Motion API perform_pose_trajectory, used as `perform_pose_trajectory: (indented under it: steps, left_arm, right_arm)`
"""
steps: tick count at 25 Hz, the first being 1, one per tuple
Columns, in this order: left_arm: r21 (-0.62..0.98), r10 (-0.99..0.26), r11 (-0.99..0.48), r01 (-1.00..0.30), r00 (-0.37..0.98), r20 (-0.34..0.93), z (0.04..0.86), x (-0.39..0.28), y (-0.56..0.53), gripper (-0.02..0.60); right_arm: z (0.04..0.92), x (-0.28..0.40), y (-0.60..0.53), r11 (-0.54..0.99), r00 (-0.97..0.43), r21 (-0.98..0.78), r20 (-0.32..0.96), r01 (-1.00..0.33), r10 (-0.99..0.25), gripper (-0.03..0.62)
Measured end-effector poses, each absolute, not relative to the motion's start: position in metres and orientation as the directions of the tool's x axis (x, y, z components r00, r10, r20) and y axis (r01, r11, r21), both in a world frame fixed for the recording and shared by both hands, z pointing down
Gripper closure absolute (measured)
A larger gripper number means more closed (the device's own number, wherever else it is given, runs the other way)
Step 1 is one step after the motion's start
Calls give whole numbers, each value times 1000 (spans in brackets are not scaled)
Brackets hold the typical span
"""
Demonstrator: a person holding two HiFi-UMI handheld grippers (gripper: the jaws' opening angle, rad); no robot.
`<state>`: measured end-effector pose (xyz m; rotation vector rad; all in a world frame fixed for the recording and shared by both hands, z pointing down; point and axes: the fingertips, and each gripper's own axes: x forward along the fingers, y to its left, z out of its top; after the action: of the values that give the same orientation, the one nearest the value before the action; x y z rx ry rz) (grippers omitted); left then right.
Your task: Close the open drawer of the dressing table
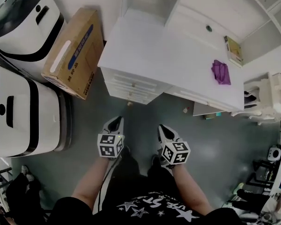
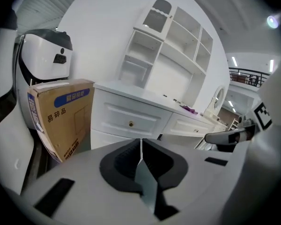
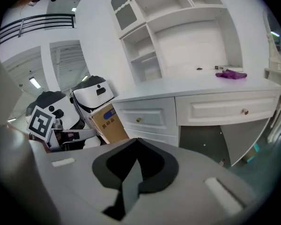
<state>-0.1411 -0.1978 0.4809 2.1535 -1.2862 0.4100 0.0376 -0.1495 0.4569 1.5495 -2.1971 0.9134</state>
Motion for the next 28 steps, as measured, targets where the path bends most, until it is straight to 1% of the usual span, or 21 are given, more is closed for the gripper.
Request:
perform_pose_trajectory:
  steps: [5, 8, 10, 13, 23, 28]
  left_arm:
    - [316, -724, -321, -893, 446, 527, 448, -139, -165, 569]
    - [274, -760, -313, -910, 413, 503, 424, -127, -144, 572]
    - [236, -783, -311, -921, 389, 486, 409, -114, -130, 572]
    - [203, -814, -289, -936, 352, 462, 392, -90, -104, 572]
    - [190, -901, -192, -963, 250, 356, 349, -18, -18, 572]
    - [156, -920, -161, -975, 205, 334, 343, 20, 30, 572]
  right_arm:
    - [433, 52, -150, 225, -392, -357, 515, -906, -762, 592]
    - [410, 66, -147, 271, -418, -351, 465, -896, -781, 592]
    - [396, 77, -138, 313, -448, -347, 433, -884, -782, 592]
    - [382, 103, -115, 338, -478, -375, 393, -863, -785, 592]
    - [355, 173, -46, 457, -581, -397, 286, -796, -762, 592]
    - [351, 206, 2, 505, -630, -414, 261, -758, -731, 592]
